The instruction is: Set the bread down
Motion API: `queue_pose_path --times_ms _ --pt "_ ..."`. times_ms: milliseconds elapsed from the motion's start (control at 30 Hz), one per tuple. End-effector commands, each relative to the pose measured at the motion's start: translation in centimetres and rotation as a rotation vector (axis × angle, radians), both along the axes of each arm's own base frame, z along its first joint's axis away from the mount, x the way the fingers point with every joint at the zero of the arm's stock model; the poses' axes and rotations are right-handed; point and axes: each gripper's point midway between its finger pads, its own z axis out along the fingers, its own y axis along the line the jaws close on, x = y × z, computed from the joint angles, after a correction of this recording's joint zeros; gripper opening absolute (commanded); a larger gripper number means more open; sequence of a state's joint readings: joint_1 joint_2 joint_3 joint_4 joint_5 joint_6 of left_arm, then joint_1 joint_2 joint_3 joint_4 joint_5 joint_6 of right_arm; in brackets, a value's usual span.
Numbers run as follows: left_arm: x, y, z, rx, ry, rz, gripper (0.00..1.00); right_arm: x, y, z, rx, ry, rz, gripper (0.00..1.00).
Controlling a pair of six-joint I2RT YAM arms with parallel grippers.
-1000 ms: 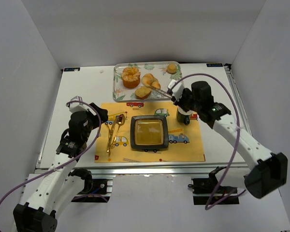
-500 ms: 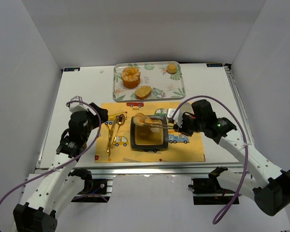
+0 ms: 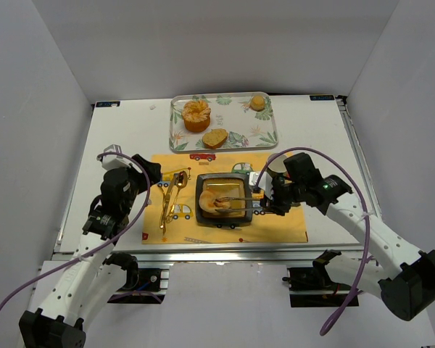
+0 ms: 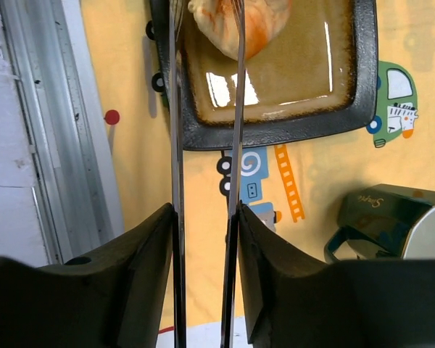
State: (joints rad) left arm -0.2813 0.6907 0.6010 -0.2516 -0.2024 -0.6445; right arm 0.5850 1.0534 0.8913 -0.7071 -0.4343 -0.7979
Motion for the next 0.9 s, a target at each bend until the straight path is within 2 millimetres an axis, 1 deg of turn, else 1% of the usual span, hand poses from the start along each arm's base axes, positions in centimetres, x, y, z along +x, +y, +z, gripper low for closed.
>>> queue_pose_path --times_ms 0,167,233,300,367,400,433,467,500,533,567,600,633,667,700,767,800,867 --pt "0.2 0.0 0.6 -0.002 -0.017 0.003 0.84 -0.6 0.8 2.7 0.060 -0.032 0.051 0.45" --pt "0.6 -0.2 0.6 0.004 -0.013 -0.006 0.84 -1.9 0.5 3.1 0.064 -0.010 0.079 0.48" --pt "0.7 -0.3 0.6 0.003 -0.014 -0.011 0.84 -2.0 0.5 4.0 0.082 -0.027 0.084 0.47" --pt "0.8 -0.4 0.5 0.000 -0.015 -0.012 0.84 -1.8 0.7 4.6 0.095 -0.038 0.078 0.43" --pt "0.8 -0.4 0.4 -0.003 -0.013 -0.014 0.84 -0.7 1.1 5.4 0.122 -0.060 0.025 0.37" --pt "0.8 -0.5 0.4 -0.005 -0.014 -0.015 0.84 0.0 1.4 5.7 0.135 -0.070 0.001 0.36" --pt "0.8 -0.5 0.4 -0.005 -0.013 -0.015 0.84 1.7 1.9 6.9 0.159 -0.129 -0.036 0.35" --pt "0.8 -0.5 0.4 -0.005 -0.013 -0.015 0.84 2.7 2.1 7.2 0.171 -0.132 -0.087 0.31" --pt "0.7 -0.5 0.4 -0.005 -0.013 -0.015 0.84 4.1 2.5 6.8 0.160 -0.135 -0.115 0.30" --pt "0.8 -0.5 0.3 -0.005 -0.011 -0.016 0.84 5.9 2.5 7.5 0.148 -0.179 -0.158 0.30" --pt "0.8 -0.5 0.4 -0.005 -0.014 -0.018 0.84 7.5 3.0 8.1 0.156 -0.218 -0.183 0.29" --pt "0.8 -0.6 0.4 -0.005 -0.013 -0.020 0.84 9.1 3.5 6.9 0.119 -0.206 -0.201 0.29" --pt "0.8 -0.6 0.4 -0.002 -0.011 -0.022 0.84 10.6 3.4 7.2 0.101 -0.238 -0.225 0.29" --pt "0.8 -0.6 0.5 -0.001 -0.011 -0.024 0.84 12.0 3.9 8.1 0.107 -0.277 -0.237 0.28" --pt "0.9 -0.6 0.6 -0.002 -0.016 -0.024 0.84 13.8 4.6 7.7 0.093 -0.317 -0.221 0.29" --pt "0.8 -0.6 0.6 -0.002 -0.017 -0.024 0.84 15.8 5.0 7.3 0.056 -0.368 -0.215 0.30" --pt "0.8 -0.6 0.6 -0.003 -0.020 -0.023 0.84 17.3 5.7 6.6 0.036 -0.383 -0.207 0.30" --pt "0.8 -0.6 0.6 -0.009 -0.024 -0.023 0.84 18.9 5.9 5.7 -0.017 -0.412 -0.182 0.34"
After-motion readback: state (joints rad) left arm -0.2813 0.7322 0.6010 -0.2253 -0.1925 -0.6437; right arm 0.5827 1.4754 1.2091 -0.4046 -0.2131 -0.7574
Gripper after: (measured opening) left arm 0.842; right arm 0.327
